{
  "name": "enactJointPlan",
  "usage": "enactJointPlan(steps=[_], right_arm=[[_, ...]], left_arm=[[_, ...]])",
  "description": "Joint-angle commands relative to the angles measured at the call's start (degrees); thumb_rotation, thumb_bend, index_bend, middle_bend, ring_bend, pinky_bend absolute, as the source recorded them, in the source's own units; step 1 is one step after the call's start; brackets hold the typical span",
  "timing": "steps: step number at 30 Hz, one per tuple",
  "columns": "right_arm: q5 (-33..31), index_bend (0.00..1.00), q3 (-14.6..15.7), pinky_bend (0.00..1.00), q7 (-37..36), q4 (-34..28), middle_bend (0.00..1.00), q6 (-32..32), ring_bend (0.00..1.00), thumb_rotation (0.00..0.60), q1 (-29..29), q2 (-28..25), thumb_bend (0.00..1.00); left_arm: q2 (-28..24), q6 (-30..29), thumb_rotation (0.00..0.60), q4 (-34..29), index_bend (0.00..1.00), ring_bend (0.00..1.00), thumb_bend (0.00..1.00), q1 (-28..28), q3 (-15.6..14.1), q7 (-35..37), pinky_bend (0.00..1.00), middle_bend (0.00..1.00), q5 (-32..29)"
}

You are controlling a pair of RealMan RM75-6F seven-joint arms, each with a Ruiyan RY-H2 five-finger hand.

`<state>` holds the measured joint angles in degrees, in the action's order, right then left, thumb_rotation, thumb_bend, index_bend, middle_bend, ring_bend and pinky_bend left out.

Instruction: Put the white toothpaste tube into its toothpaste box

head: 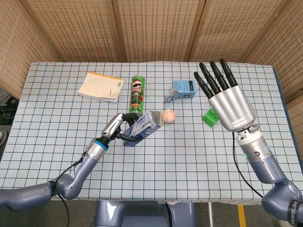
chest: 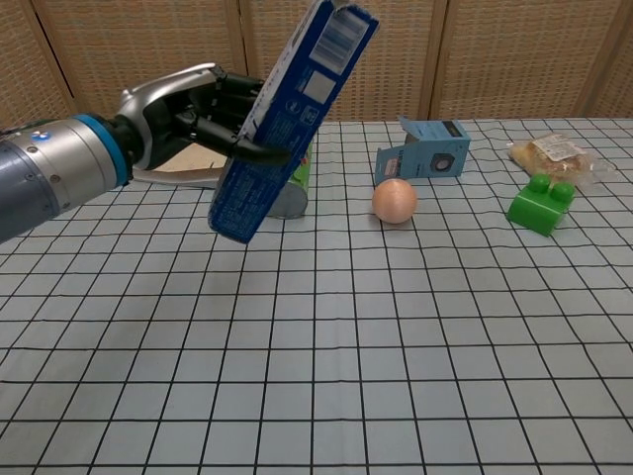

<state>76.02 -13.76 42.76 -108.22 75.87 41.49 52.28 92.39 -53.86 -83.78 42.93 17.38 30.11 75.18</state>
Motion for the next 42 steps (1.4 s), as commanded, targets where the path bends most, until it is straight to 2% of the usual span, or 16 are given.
enactJointPlan(steps=[1, 7, 8, 12, 17, 23, 24, 25, 28, 29, 30, 32, 36, 39, 42], right_arm=[[-2.19, 0.08, 4.18, 0.00, -11.43, 10.08, 0.05, -2.36, 0.03, 0.600, -4.69, 5.59, 0.00], [-1.19, 0.09, 8.98, 0.00, -22.37, 22.46, 0.04, -3.64, 0.00, 0.600, -9.45, 14.51, 0.00], [-0.60, 0.09, 10.45, 0.00, -24.00, 24.44, 0.04, -3.41, 0.00, 0.600, -10.87, 16.38, 0.00], [2.96, 0.09, 12.38, 0.00, -29.10, 31.21, 0.03, -1.06, 0.00, 0.600, -13.67, 21.05, 0.00], [5.35, 0.09, 13.23, 0.00, -31.08, 35.60, 0.03, -0.39, 0.00, 0.600, -15.00, 23.55, 0.00], [6.63, 0.09, 13.23, 0.00, -32.04, 36.41, 0.03, 0.07, 0.00, 0.600, -15.68, 24.00, 0.00], [6.84, 0.09, 13.22, 0.00, -32.17, 36.39, 0.03, 0.20, 0.00, 0.600, -15.78, 23.99, 0.00], [7.21, 0.09, 13.23, 0.00, -32.39, 36.28, 0.03, 0.46, 0.00, 0.600, -15.96, 23.95, 0.00], [8.04, 0.09, 13.33, 0.00, -32.81, 36.04, 0.03, 1.13, 0.00, 0.600, -16.49, 23.81, 0.00], [8.25, 0.09, 13.31, 0.00, -33.02, 35.95, 0.03, 1.38, 0.00, 0.600, -16.74, 23.75, 0.00], [8.37, 0.09, 13.27, 0.00, -33.22, 35.91, 0.03, 1.52, 0.00, 0.600, -16.95, 23.69, 0.00], [8.54, 0.09, 13.15, 0.00, -33.33, 35.84, 0.03, 1.68, 0.00, 0.600, -17.31, 23.51, 0.00], [8.60, 0.09, 12.82, 0.00, -33.71, 35.04, 0.01, 2.63, 0.00, 0.600, -18.22, 22.82, 0.00], [8.32, 0.09, 12.30, 0.00, -34.76, 32.48, 0.01, 4.17, 0.00, 0.600, -19.50, 21.64, 0.00], [8.51, 0.09, 12.50, 0.00, -34.23, 30.09, 0.00, 5.18, 0.00, 0.600, -20.63, 20.42, 0.00]], left_arm=[[-3.50, -0.46, 0.600, 0.92, 0.76, 0.55, 0.13, -1.70, -2.84, -3.04, 0.52, 0.56, 1.65], [-5.89, -2.19, 0.600, 5.00, 0.75, 0.55, 0.14, -3.81, -6.55, -8.22, 0.52, 0.56, 3.39], [-6.31, -2.03, 0.600, 6.82, 0.75, 0.55, 0.14, -4.01, -8.07, -10.67, 0.52, 0.56, 4.39], [-5.37, -0.70, 0.600, 10.01, 0.74, 0.55, 0.14, -3.97, -10.24, -17.06, 0.52, 0.56, 4.26], [-3.11, 1.58, 0.600, 12.45, 0.73, 0.55, 0.14, -3.41, -11.30, -21.41, 0.52, 0.56, 2.88], [-0.66, 2.25, 0.600, 15.02, 0.70, 0.54, 0.13, -3.44, -11.64, -22.38, 0.50, 0.54, 2.03], [-0.29, 2.32, 0.600, 15.51, 0.65, 0.51, 0.11, -3.43, -11.72, -22.59, 0.47, 0.50, 1.99], [0.28, 2.42, 0.600, 16.25, 0.56, 0.43, 0.07, -3.42, -11.85, -22.87, 0.42, 0.42, 1.94], [0.84, 3.59, 0.600, 16.92, 0.17, 0.09, 0.00, -3.28, -12.43, -21.78, 0.17, 0.07, 2.15], [0.45, 4.52, 0.600, 16.45, 0.07, 0.02, 0.00, -3.14, -12.62, -20.59, 0.10, 0.01, 2.20], [0.03, 4.81, 0.600, 16.03, 0.03, 0.00, 0.00, -3.06, -12.63, -19.74, 0.06, 0.00, 2.41], [-0.79, 4.12, 0.600, 15.02, 0.00, 0.00, 0.00, -3.17, -12.50, -18.38, 0.00, 0.00, 3.14], [-3.04, -1.28, 0.600, 11.60, 0.00, 0.00, 0.00, -4.65, -11.42, -15.87, 0.00, 0.00, 5.14], [-6.27, -8.89, 0.600, 8.66, 0.00, 0.00, 0.00, -7.14, -10.80, -16.85, 0.00, 0.00, 7.74], [-8.80, -15.69, 0.600, 5.24, 0.00, 0.00, 0.00, -10.81, -10.58, -19.89, 0.00, 0.00, 7.87]])
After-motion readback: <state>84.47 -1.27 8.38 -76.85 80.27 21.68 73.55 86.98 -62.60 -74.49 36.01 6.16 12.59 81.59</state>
